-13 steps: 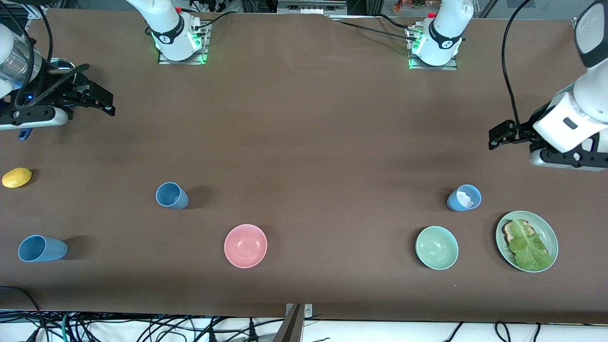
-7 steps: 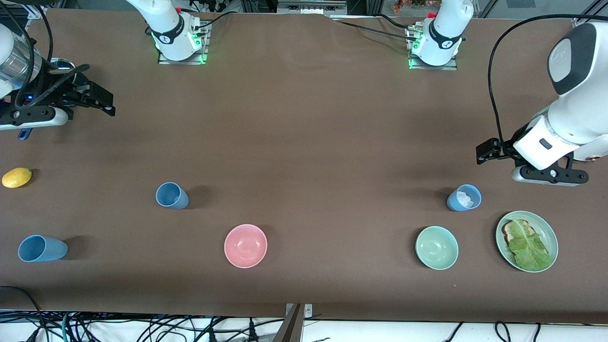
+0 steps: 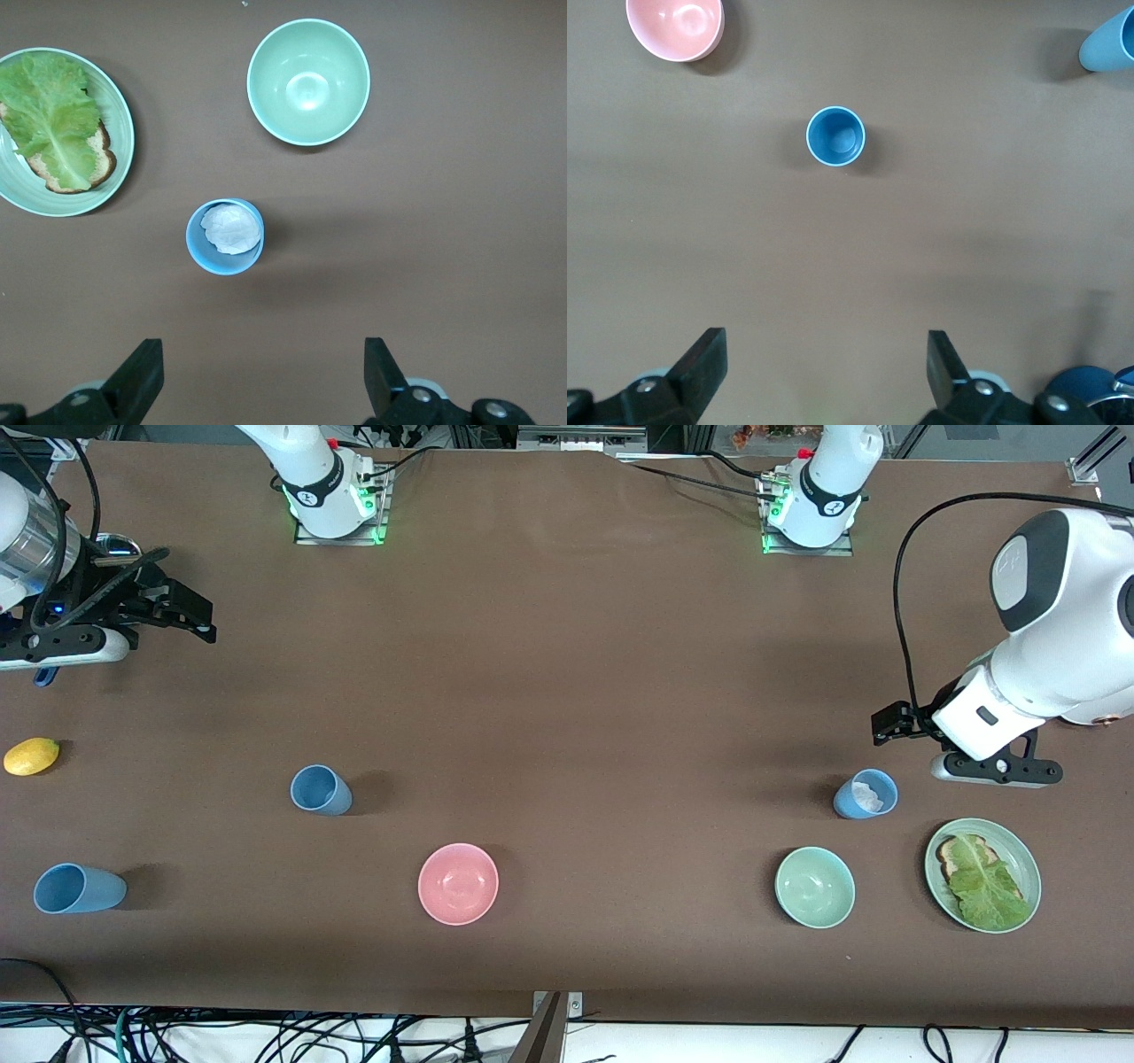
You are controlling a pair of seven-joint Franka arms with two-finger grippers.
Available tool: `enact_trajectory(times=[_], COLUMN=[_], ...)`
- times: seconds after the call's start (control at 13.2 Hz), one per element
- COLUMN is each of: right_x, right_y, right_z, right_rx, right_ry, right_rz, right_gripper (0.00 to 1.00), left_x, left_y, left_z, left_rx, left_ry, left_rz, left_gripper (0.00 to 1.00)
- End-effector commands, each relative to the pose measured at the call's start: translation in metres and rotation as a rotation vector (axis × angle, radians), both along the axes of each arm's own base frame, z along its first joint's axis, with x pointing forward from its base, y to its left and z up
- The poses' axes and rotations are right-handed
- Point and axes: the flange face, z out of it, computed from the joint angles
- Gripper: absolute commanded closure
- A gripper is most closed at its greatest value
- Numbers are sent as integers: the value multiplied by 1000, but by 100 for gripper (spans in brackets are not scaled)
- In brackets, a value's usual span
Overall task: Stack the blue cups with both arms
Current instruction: 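Reach the left gripper down to the small tissue-filled blue cup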
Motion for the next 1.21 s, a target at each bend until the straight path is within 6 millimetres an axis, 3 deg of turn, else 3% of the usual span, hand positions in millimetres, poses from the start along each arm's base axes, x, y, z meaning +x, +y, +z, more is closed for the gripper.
enact_trajectory(times=[0.0, 0.3, 0.76, 1.14], right_x=[0, 0, 1, 1], right_y=[-1, 0, 0, 0], right_z=[0, 0, -1, -3], right_rx=[3, 3, 3, 2], right_ry=[-4, -4, -2, 1], right_rz=[13, 14, 14, 14], right_gripper=[0, 0, 0, 0], left_x=[0, -9, -20, -16], left_y=[5, 12, 8, 6], left_z=[-30, -72, -115, -143], left_rx=[12, 9, 5, 4], left_ry=[-12, -41, -82, -86], left_rz=[-11, -2, 27, 31], left_gripper=[0, 0, 0, 0])
